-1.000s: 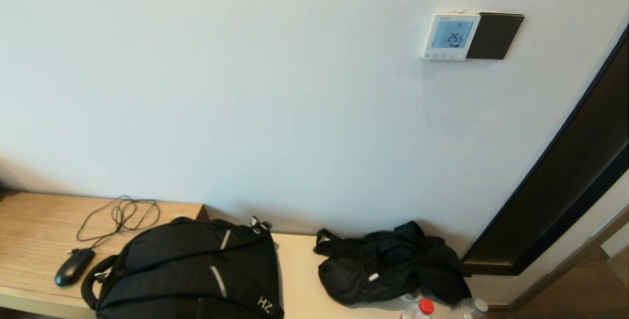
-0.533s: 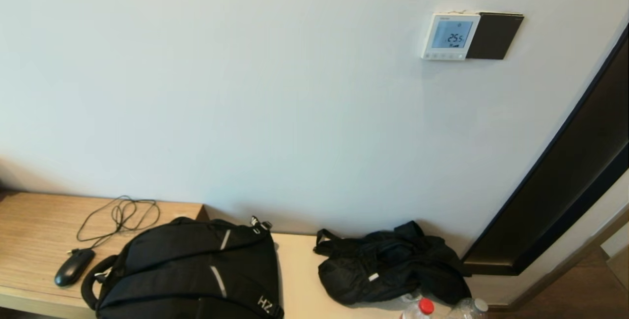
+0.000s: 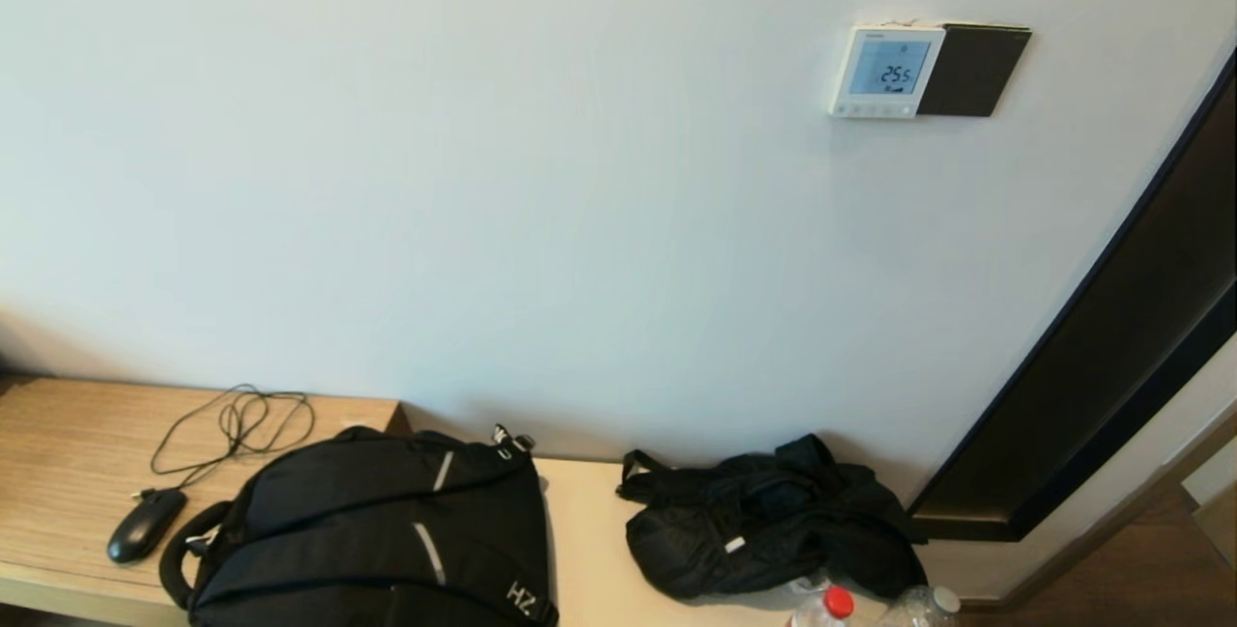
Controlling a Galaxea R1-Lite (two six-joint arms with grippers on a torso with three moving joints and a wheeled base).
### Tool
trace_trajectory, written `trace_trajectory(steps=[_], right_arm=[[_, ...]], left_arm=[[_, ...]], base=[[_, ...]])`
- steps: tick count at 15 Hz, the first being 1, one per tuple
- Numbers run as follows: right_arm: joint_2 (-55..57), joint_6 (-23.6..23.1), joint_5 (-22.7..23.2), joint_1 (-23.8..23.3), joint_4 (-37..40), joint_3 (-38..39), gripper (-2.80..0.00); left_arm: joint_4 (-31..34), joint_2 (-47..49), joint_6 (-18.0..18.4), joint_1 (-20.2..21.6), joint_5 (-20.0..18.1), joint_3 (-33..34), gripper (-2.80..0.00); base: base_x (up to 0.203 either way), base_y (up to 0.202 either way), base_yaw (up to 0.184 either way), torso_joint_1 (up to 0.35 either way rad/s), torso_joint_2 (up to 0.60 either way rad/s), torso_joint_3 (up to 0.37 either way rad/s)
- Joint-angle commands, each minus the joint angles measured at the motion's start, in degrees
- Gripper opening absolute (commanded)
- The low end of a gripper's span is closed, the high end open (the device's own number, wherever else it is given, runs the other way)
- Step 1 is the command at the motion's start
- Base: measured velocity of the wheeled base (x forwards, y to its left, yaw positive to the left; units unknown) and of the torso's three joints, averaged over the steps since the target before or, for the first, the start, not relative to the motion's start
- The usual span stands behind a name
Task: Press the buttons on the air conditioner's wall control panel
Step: Turn off the central air conditioner
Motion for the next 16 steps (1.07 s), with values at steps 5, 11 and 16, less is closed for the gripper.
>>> trace_trajectory(steps=[5, 11, 16], right_arm=[[20.20, 0.13, 0.16, -0.31, -2.07, -13.99, -2.80], [32.44, 1.26, -0.14, -0.59, -3.09, -24.67, -2.80], [41.39, 1.36, -1.49, 0.00, -3.30, -31.58, -2.80]], left_arm=[[-0.01, -0.02, -0.02, 0.02, 0.01, 0.00, -2.80], [-0.01, -0.02, 0.03, 0.02, 0.01, 0.00, -2.80], [-0.01, -0.02, 0.03, 0.02, 0.01, 0.00, -2.80]], base=[[0.000, 0.000, 0.000, 0.000, 0.00, 0.000], [0.000, 0.000, 0.000, 0.000, 0.00, 0.000], [0.000, 0.000, 0.000, 0.000, 0.00, 0.000]])
